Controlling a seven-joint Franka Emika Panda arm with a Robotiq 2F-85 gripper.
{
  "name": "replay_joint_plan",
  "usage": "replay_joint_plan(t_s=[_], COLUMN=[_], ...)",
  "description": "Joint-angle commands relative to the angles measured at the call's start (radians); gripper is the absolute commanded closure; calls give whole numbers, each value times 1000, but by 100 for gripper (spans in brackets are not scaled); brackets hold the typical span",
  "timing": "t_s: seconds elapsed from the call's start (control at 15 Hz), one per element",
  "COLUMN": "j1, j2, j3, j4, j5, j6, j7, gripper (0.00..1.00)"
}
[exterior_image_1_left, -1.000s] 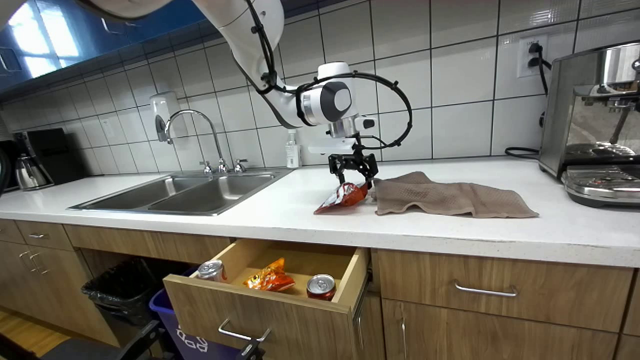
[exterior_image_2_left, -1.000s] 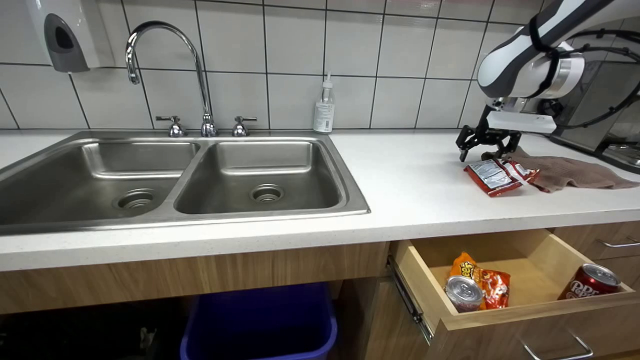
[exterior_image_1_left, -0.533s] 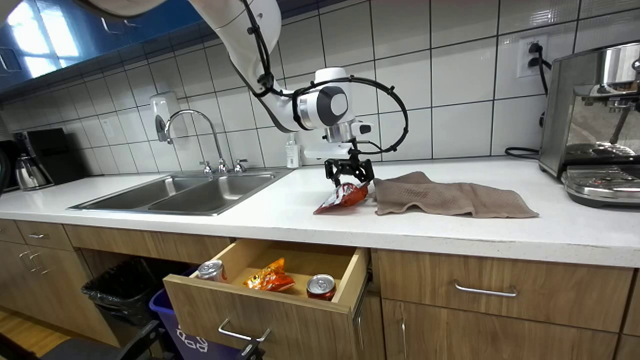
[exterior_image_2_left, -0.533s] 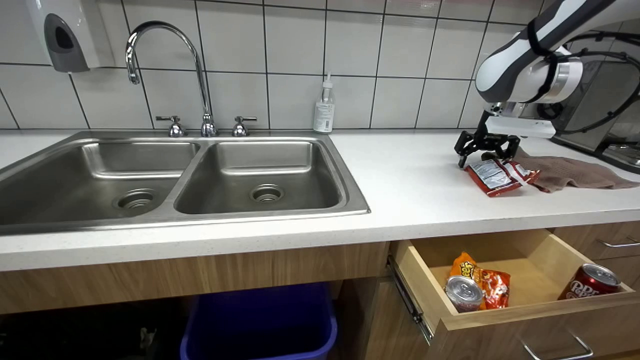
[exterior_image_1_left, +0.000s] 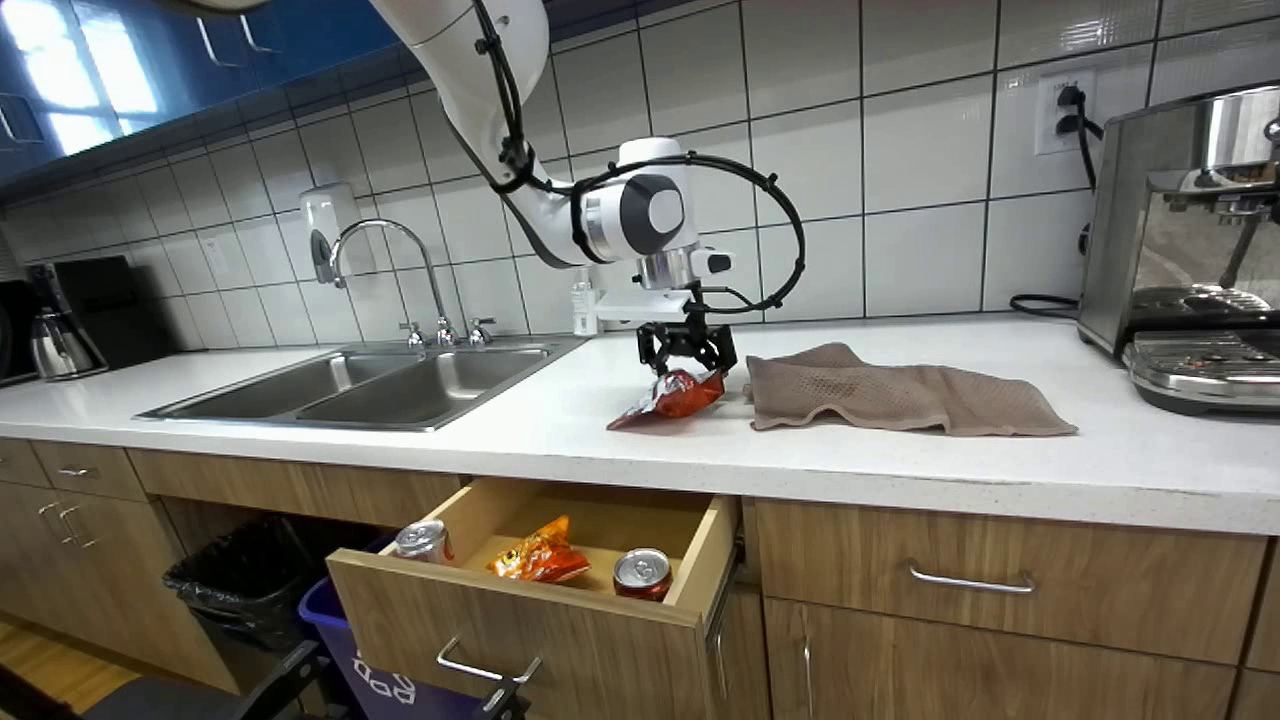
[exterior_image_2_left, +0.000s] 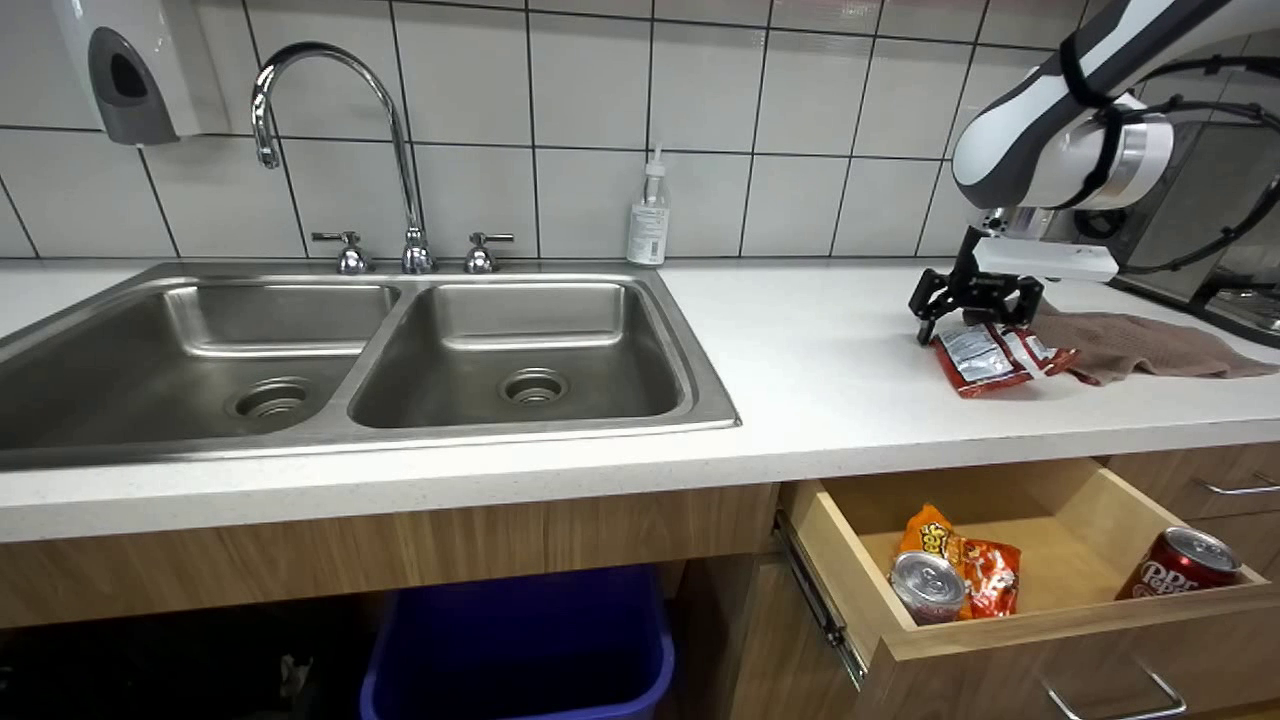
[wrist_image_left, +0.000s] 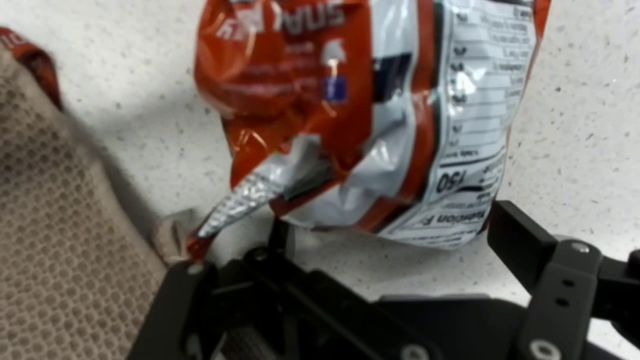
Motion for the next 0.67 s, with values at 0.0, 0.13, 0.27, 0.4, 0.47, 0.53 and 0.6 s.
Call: replay_joint_plan(t_s=[0.0,0.13,0.27,0.4,0.47,0.53,0.6], j1=[17,24,30,35,37,40,41], j2=[-76,-97,-119,-142,-152,-163,-175], j3=[-4,-5,-4,-5,-4,-4,-4], j4=[-101,-137,-175,-218,-237,-258,-280], j5=[3,1,1,0,0,0,1], j6=[25,34,46,61,69,77,85], j7=[24,25,24,25,25,25,25], gripper=[0,0,0,0,0,0,0])
